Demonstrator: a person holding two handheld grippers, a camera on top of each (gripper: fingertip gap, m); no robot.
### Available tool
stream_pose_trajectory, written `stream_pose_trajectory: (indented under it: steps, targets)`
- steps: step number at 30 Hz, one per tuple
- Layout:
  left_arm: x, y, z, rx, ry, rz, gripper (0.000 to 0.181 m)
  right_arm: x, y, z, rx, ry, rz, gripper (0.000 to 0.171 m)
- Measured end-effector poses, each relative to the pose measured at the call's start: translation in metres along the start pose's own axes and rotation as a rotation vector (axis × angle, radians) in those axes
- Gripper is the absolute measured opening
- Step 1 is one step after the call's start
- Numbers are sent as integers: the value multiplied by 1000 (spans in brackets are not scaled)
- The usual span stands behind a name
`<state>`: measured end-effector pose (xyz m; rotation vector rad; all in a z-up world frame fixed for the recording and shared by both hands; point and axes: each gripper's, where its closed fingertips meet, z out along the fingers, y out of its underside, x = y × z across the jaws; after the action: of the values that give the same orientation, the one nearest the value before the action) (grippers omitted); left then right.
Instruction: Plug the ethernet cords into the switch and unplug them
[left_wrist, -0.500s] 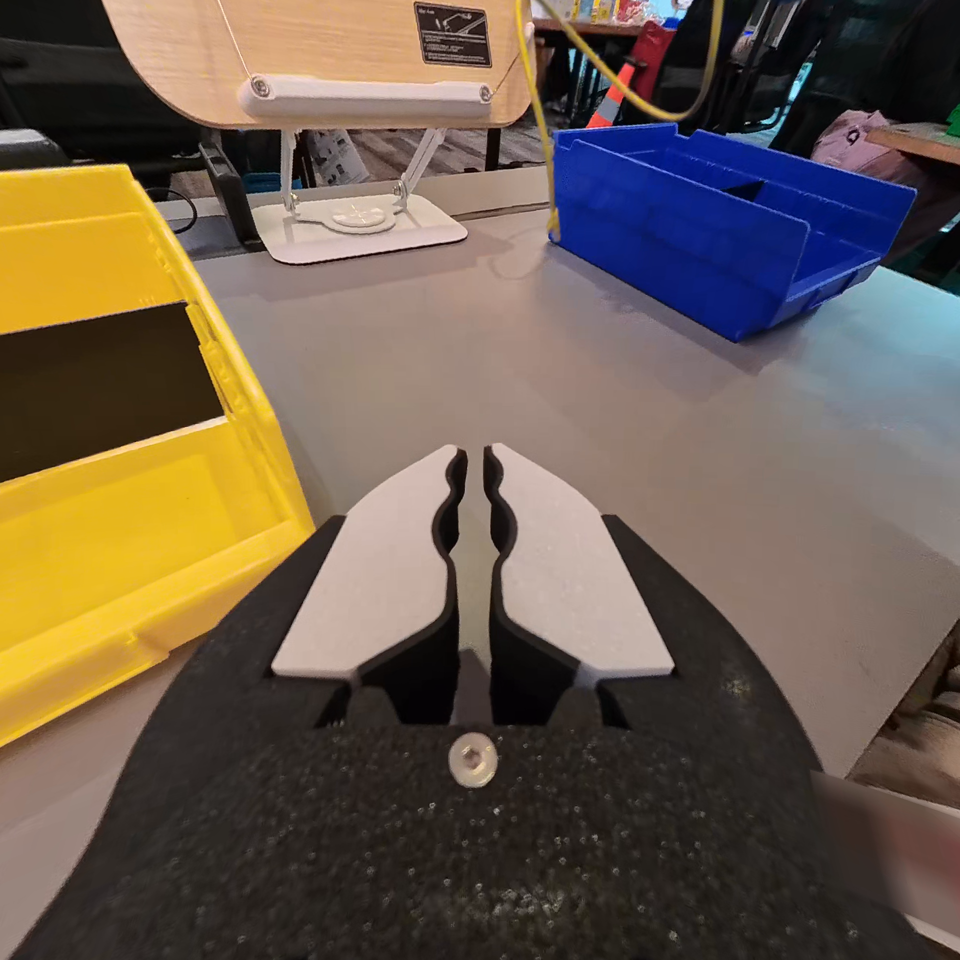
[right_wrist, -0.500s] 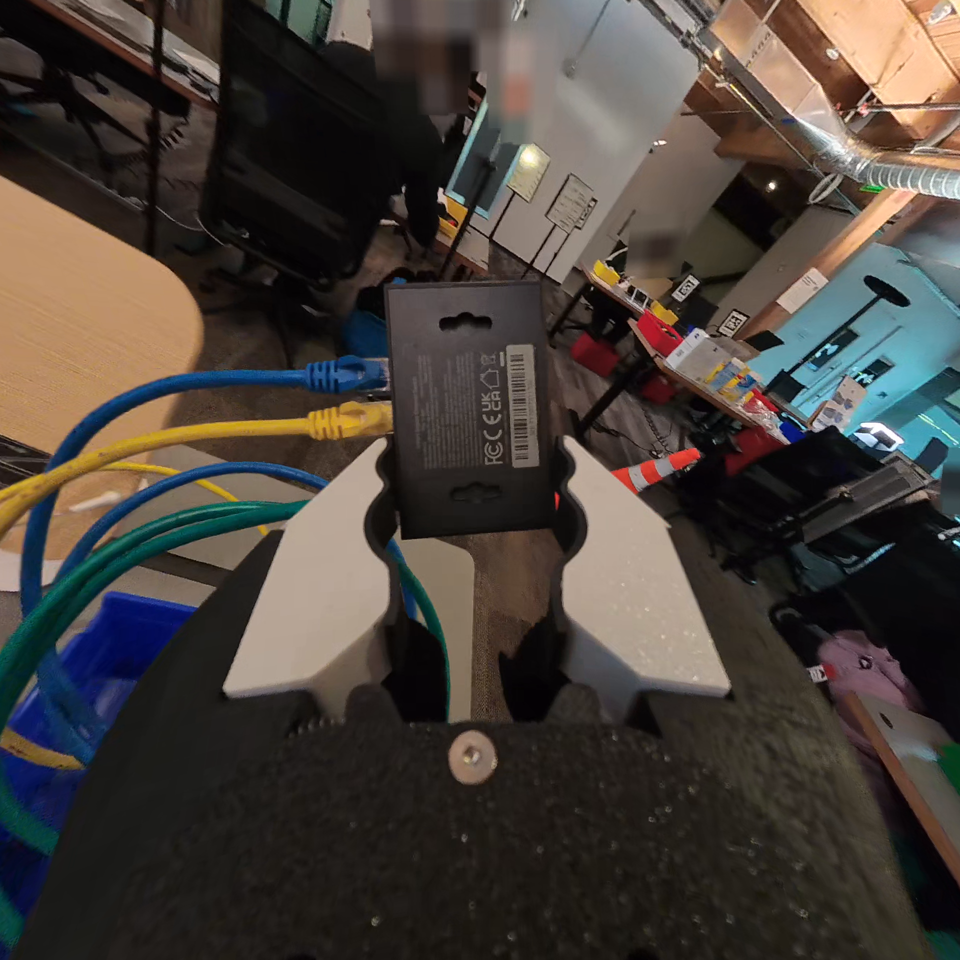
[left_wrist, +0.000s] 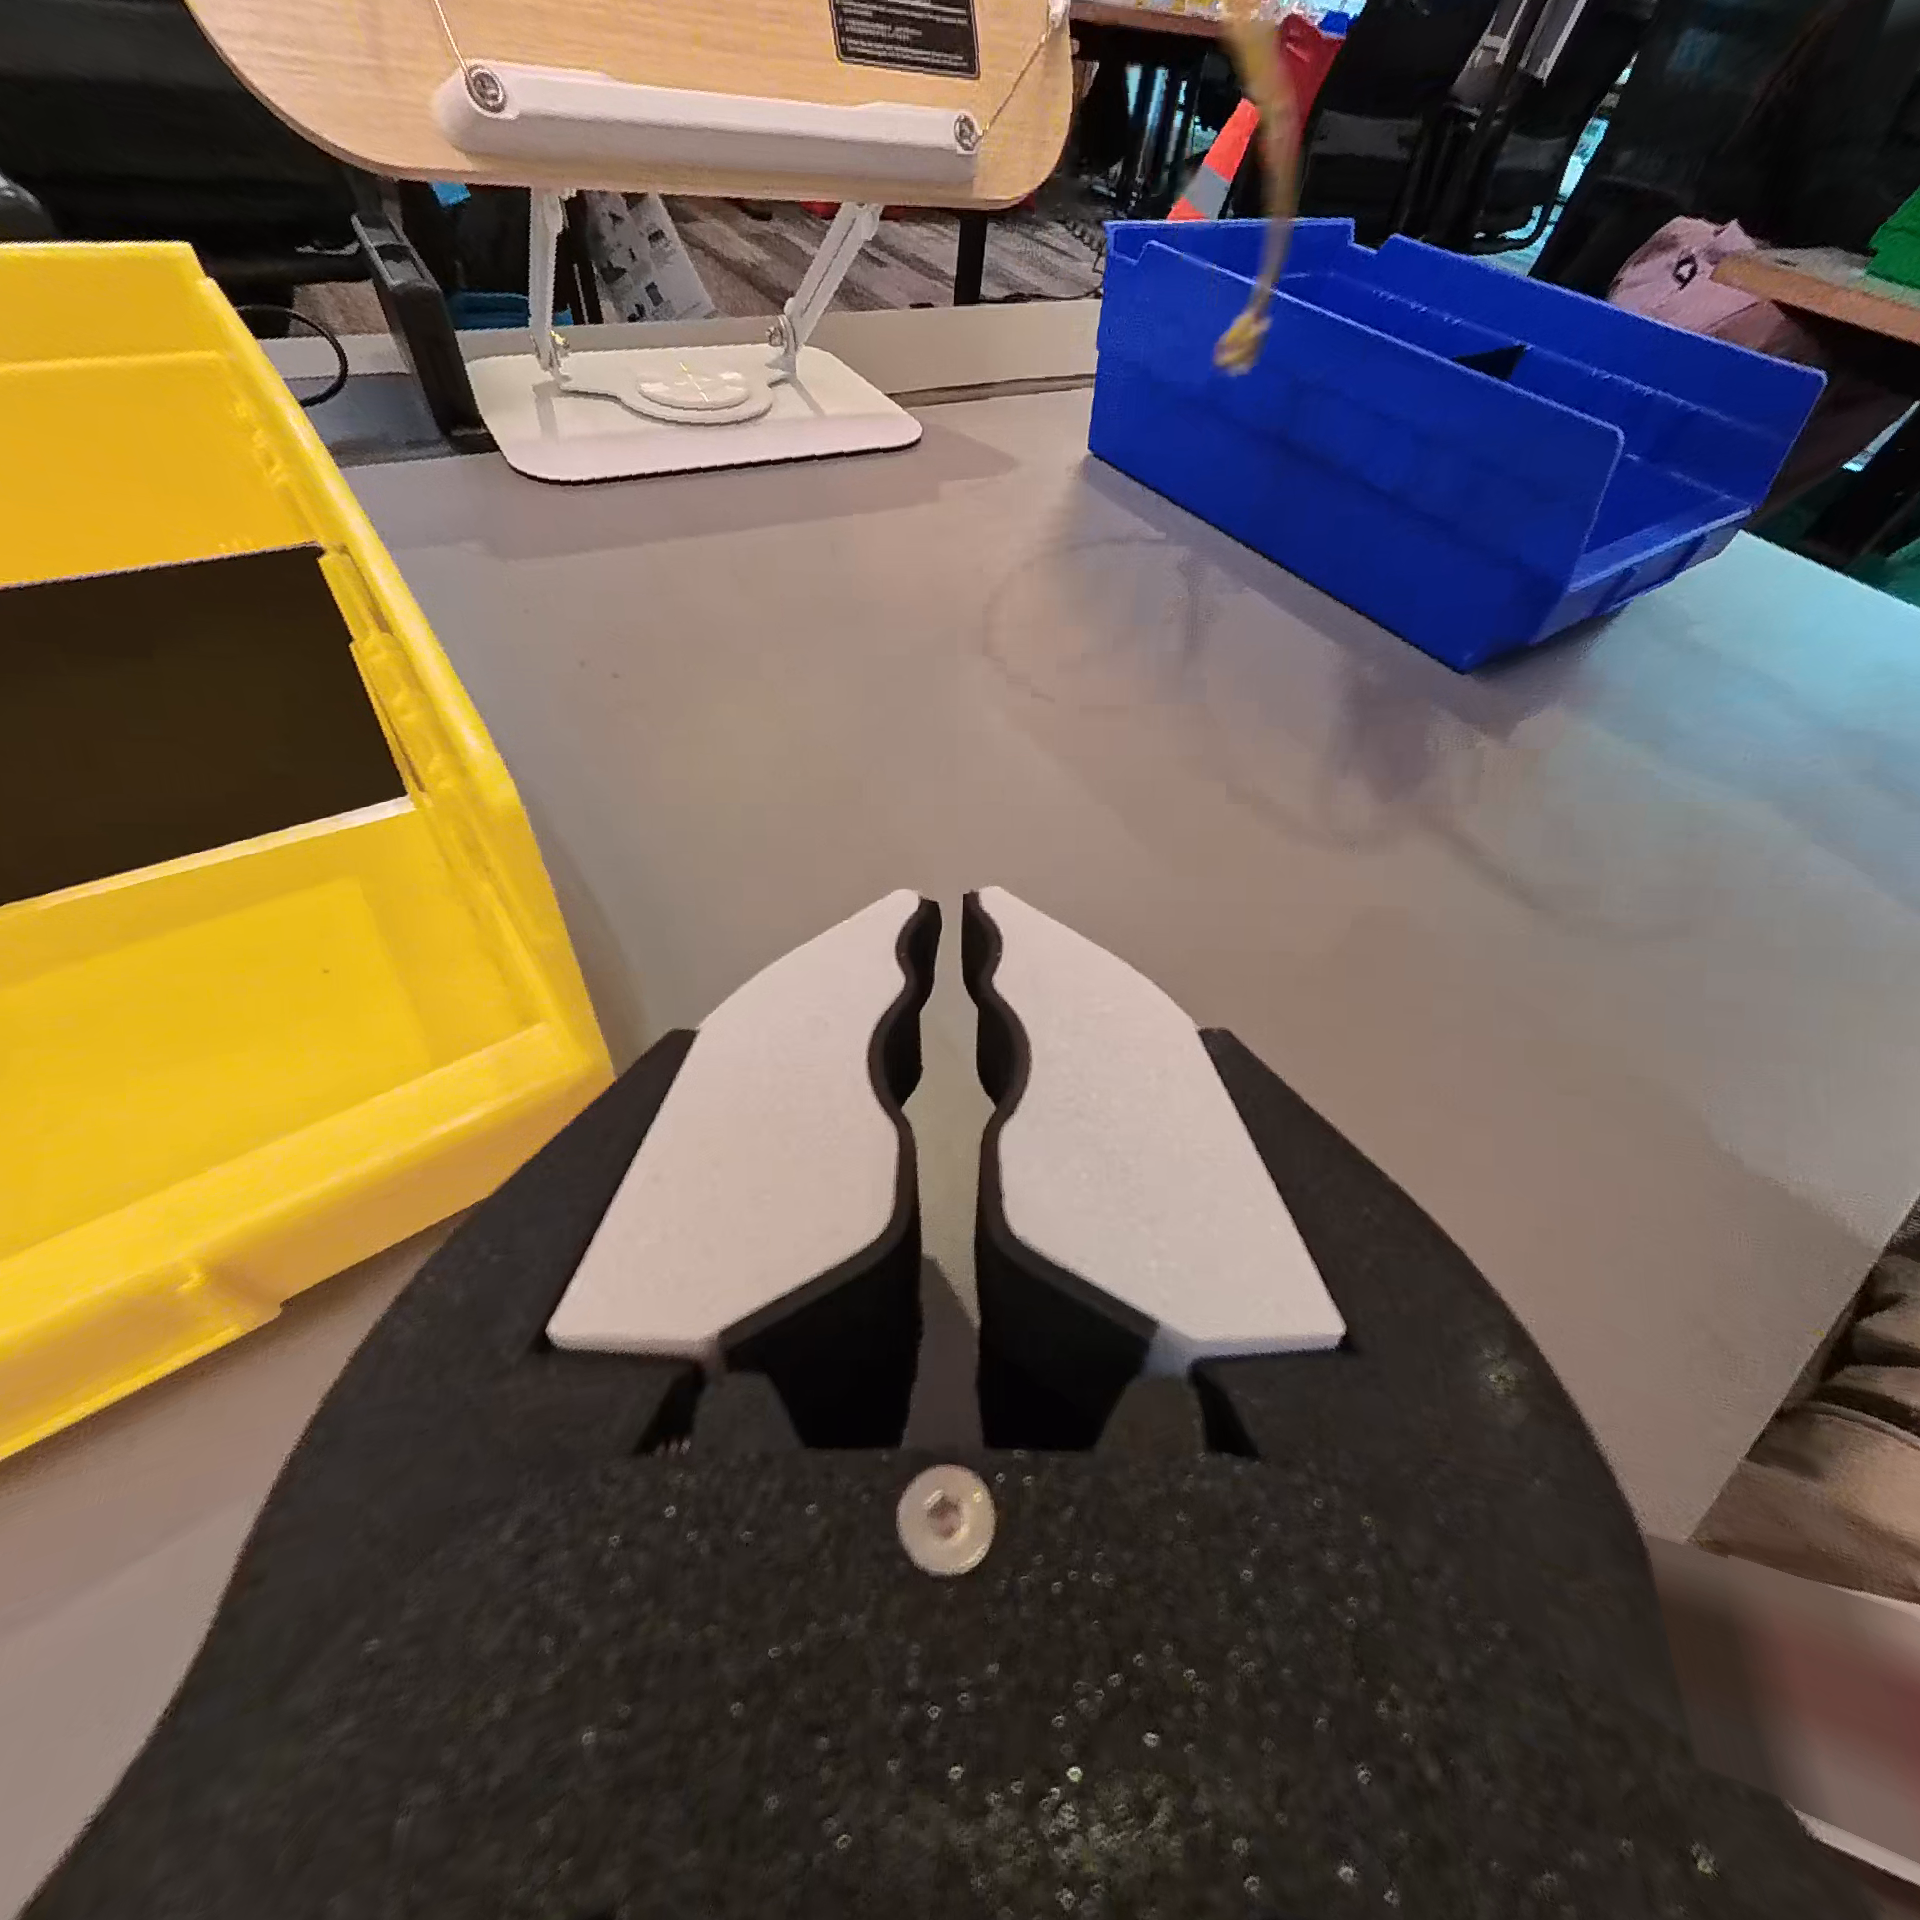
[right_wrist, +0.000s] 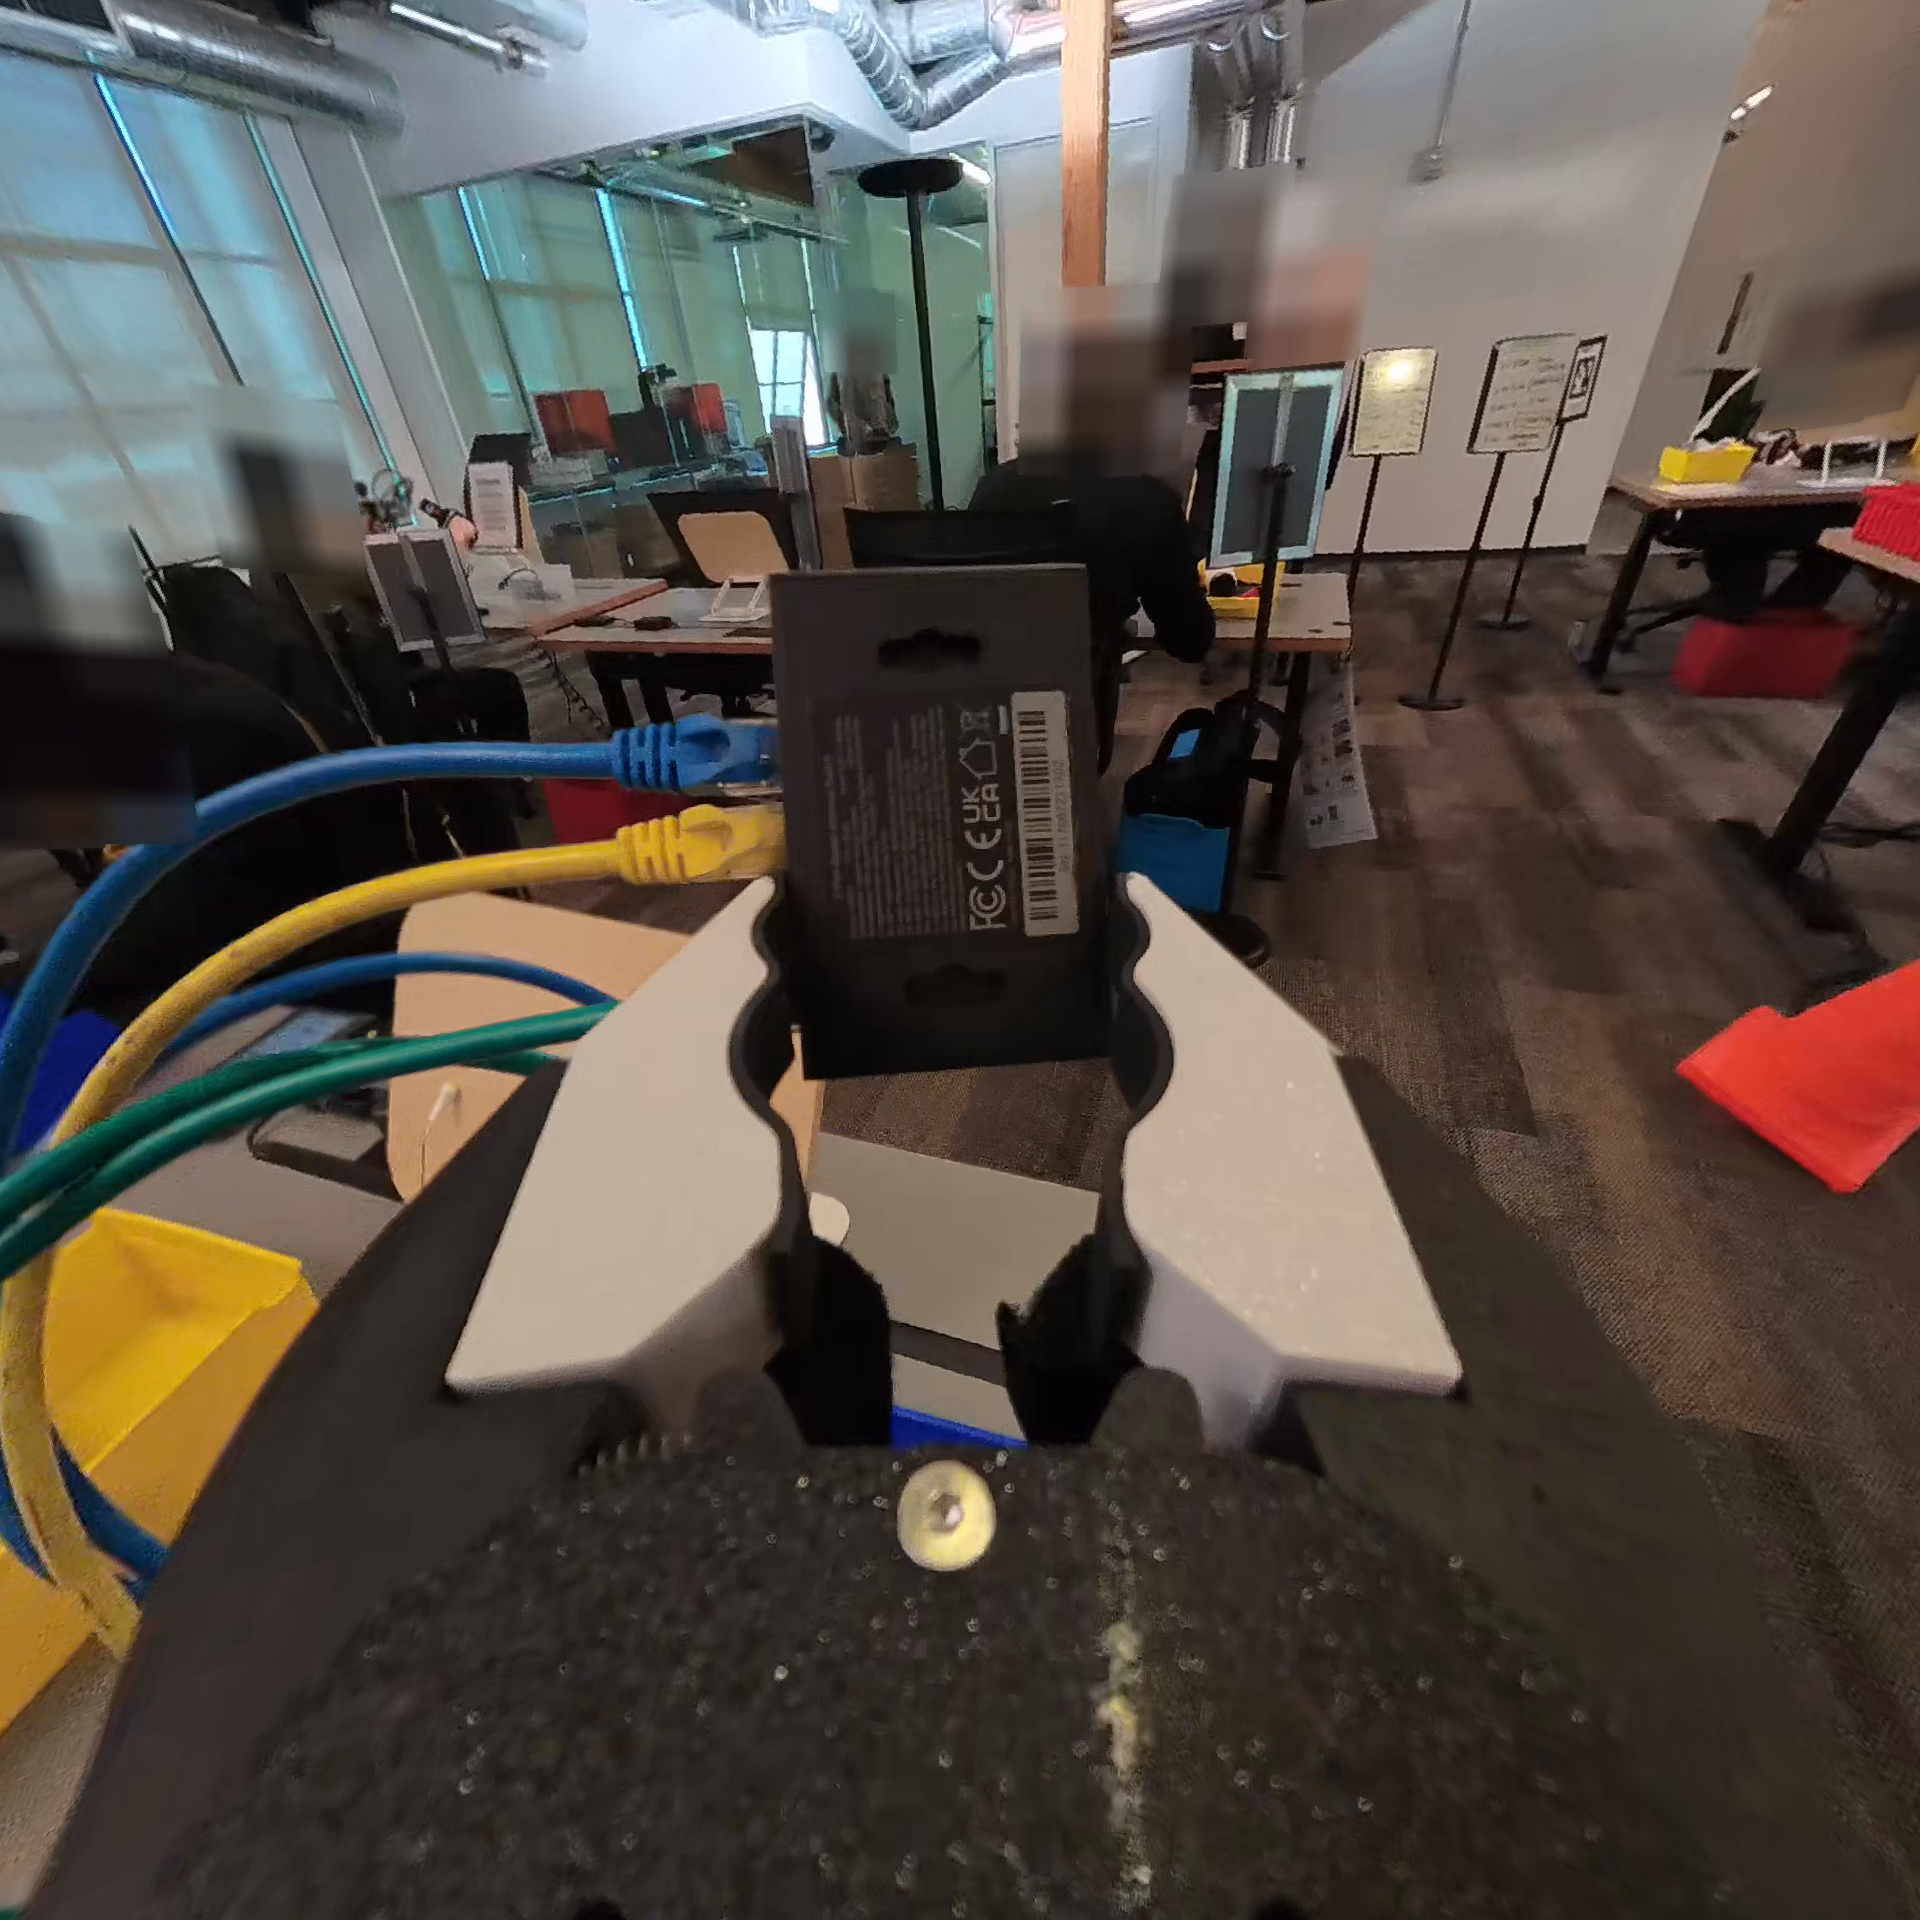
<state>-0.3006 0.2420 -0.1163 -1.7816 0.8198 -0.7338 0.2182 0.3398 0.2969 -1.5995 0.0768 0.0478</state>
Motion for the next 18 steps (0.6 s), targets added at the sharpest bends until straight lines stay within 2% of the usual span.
stream_pose_trajectory:
  steps: [1, 8, 12, 15, 18]
  targets:
    - [0, 0, 0, 0, -2, 1, 4, 4, -4, 1, 1, 4, 11, 60]
    - [-3, 1, 0, -2, -2, -9, 4, 38, -43, -6, 38, 161, -140, 60]
    - [-2, 2, 1, -8, -1, -4, 4, 48, -49, -12, 44, 233, -228, 60]
    - [-2, 3, 2, -11, 4, -4, 4, 52, -19, -3, 22, 284, -312, 60]
    - [1, 4, 3, -20, 13, 1, 4, 57, 44, 16, -34, 329, -404, 60]
